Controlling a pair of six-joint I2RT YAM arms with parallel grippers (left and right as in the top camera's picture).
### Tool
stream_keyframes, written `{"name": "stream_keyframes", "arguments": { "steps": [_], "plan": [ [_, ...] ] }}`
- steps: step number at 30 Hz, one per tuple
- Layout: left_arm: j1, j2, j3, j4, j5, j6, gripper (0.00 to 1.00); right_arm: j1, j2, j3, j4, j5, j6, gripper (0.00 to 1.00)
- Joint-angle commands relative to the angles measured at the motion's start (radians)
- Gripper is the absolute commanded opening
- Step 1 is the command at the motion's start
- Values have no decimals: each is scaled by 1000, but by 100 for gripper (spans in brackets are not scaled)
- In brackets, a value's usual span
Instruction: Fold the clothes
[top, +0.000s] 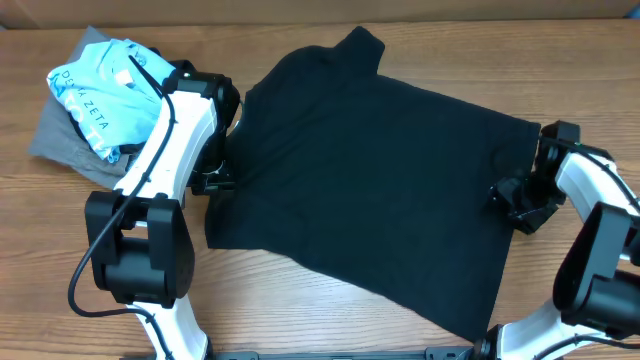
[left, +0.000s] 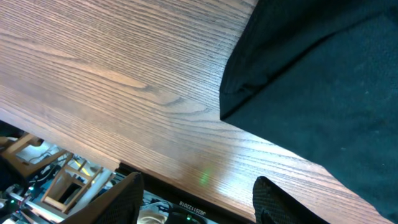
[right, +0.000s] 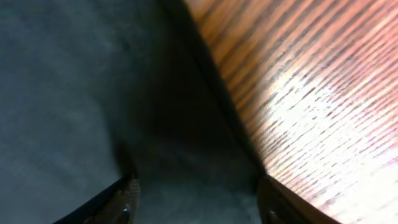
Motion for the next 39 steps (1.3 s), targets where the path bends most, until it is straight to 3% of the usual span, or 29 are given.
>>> {"name": "stream_keyframes", "arguments": {
  "steps": [1, 4, 8, 12, 19, 20, 21, 22, 23, 26, 32, 39],
  "plan": [
    [9, -6, 1, -6, -15, 1, 60, -7, -2, -32, 27, 92, 60, 54],
    [9, -6, 1, 0, -15, 1, 60, -7, -2, -76, 81, 150, 79, 38],
    [9, -6, 1, 7, -18, 1, 61, -7, -2, -157, 196, 94, 94, 28],
    [9, -7, 1, 14, -18, 16, 63, -17, -2, -178, 264, 178, 132, 4],
    [9, -7, 1, 22, -14, 16, 66, -160, -2, -134, 489, 211, 150, 4],
    [9, -6, 1, 22, -13, 16, 66, -181, -2, -123, 504, 207, 150, 9],
    [9, -6, 1, 24, -8, 16, 67, -203, -2, -107, 516, 183, 126, 32],
    [8, -6, 1, 28, -4, 16, 67, -218, -3, -90, 519, 145, 85, 65],
    [7, -6, 1, 34, 4, 16, 67, -232, -5, -66, 507, 93, 40, 83],
    [2, -6, 1, 69, 74, 56, 66, -253, -21, 14, 422, -7, 14, 89],
    [-24, -6, -37, 174, 238, 186, 66, -254, -133, 142, 255, -197, -20, 89],
    [-49, -6, -286, 481, 331, 263, 66, -248, -420, 163, 97, -468, -61, 89]
  ]
}}
